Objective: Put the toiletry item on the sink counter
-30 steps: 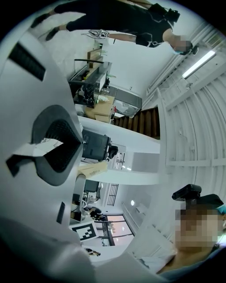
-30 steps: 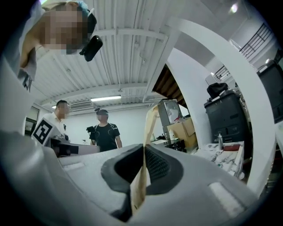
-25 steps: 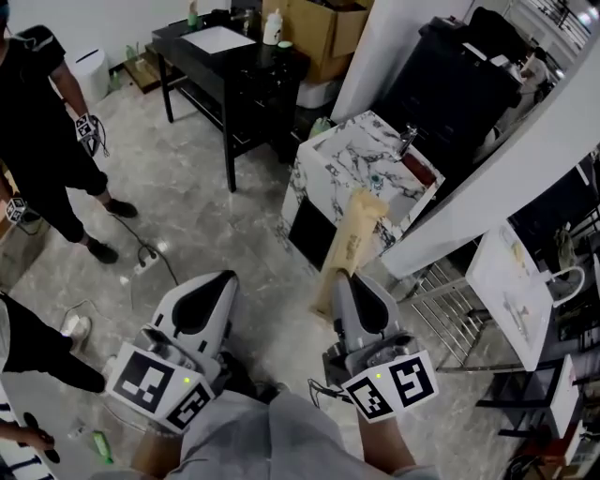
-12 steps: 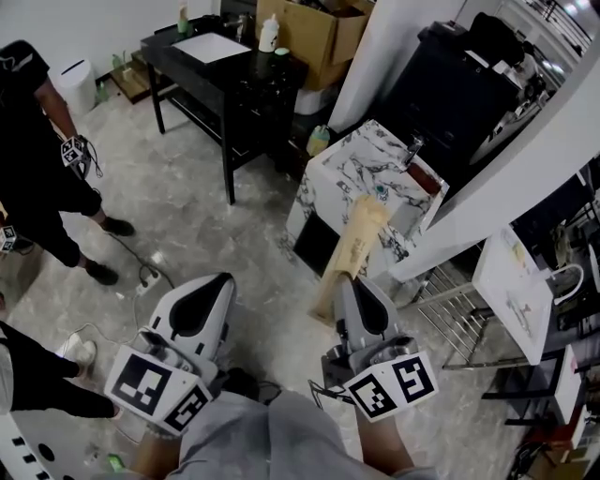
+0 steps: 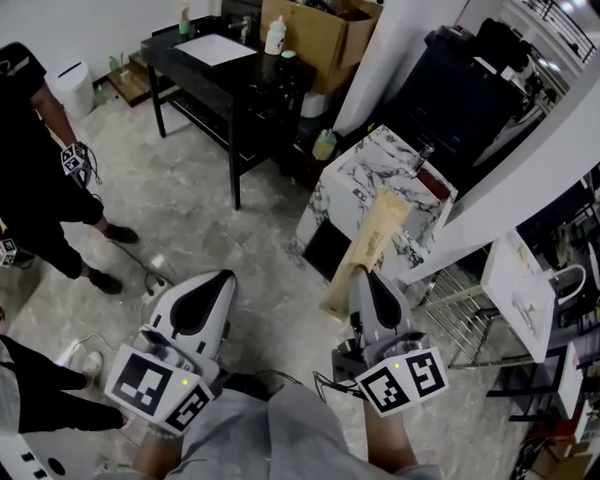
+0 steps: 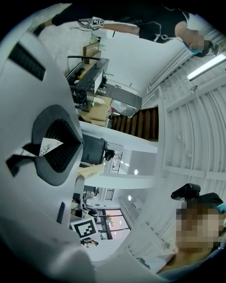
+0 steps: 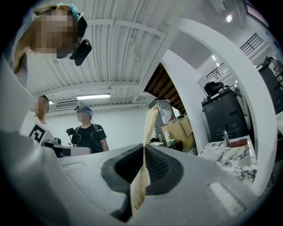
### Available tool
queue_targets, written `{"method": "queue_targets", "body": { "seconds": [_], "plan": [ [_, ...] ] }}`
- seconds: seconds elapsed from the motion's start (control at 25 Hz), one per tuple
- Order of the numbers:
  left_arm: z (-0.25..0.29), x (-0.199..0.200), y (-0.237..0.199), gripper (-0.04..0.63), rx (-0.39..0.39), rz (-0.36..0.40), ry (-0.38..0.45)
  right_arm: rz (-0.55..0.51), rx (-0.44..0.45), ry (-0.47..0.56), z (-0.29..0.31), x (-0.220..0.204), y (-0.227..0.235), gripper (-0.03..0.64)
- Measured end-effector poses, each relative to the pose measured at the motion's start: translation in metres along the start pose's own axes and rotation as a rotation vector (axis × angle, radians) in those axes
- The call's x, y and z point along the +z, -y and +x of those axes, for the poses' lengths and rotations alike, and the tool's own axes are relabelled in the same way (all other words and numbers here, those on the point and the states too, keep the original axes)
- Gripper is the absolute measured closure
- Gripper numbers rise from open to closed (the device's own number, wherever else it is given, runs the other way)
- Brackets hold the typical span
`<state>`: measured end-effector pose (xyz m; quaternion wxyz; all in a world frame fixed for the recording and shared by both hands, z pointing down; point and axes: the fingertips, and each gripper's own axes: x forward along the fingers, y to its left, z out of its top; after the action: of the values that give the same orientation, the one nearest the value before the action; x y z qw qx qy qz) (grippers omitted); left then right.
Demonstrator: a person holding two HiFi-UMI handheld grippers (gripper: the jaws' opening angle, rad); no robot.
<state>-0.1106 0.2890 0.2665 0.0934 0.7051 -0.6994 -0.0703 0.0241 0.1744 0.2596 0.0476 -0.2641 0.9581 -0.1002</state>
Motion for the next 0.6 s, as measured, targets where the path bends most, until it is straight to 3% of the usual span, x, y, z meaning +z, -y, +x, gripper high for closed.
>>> {"method": "queue_targets", "body": {
  "seconds": [0.36, 0.6],
  "plan": [
    [-0.018, 0.001, -0.015, 0.591, 0.023, -0.038, -0.011, 0.02, -0.049, -0.025, -0.002, 0.001, -0.003, 0.614],
    [-0.024, -0.002, -0.024, 0.591, 0.06, -0.051, -0.001, 0.039, -0.022, -0.032, 0.003, -0.002, -0.002, 0.614]
  ]
}}
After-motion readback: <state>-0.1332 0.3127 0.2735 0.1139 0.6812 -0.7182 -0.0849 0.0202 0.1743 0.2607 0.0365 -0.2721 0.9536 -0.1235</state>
